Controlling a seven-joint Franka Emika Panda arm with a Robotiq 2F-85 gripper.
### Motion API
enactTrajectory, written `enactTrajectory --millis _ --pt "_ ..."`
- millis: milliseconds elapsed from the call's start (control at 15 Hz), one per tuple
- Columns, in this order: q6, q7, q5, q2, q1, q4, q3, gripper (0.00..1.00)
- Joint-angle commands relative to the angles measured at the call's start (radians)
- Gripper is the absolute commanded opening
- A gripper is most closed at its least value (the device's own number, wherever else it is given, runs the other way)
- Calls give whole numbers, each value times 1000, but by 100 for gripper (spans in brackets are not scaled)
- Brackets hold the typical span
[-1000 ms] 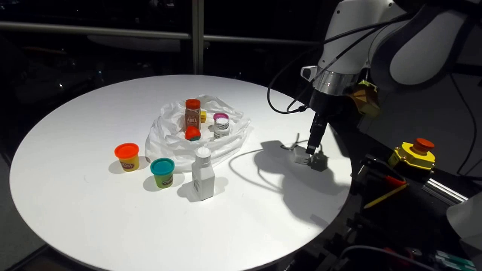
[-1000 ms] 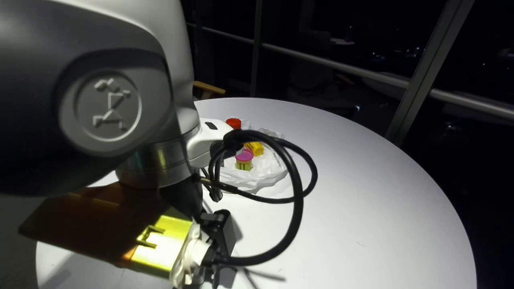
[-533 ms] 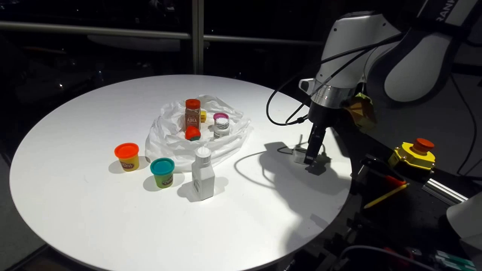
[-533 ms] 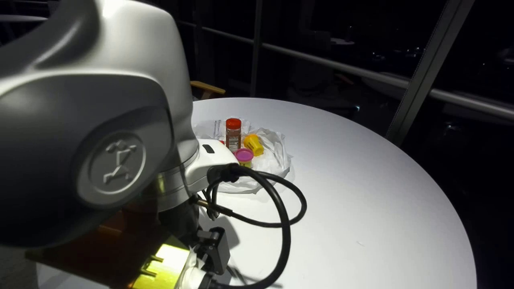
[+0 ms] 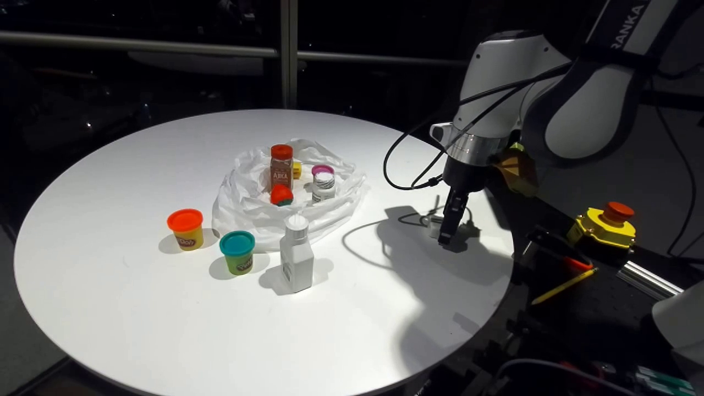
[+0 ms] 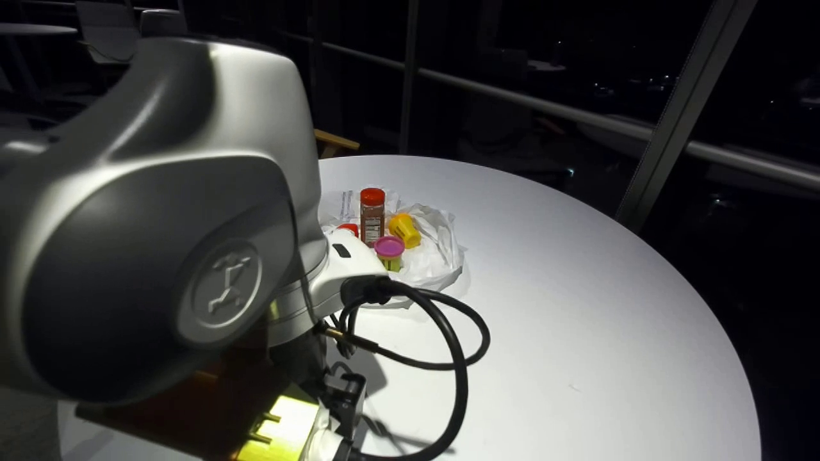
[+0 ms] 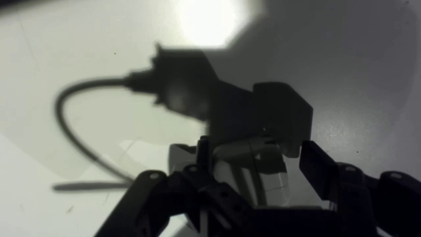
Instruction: Put the bottles on the table in the plastic bag
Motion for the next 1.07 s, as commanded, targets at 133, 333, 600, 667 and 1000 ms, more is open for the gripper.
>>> enactTrajectory --millis 133,333,600,667,1000 --pt "7 26 -28 23 89 58 -87 28" --pt "-39 59 -44 -51 177 73 -176 26" --pt "-142 83 46 -158 238 132 -166 26" --pt "-177 92 73 -169 232 166 -135 26" --pt "-265 123 225 -82 201 410 3 26"
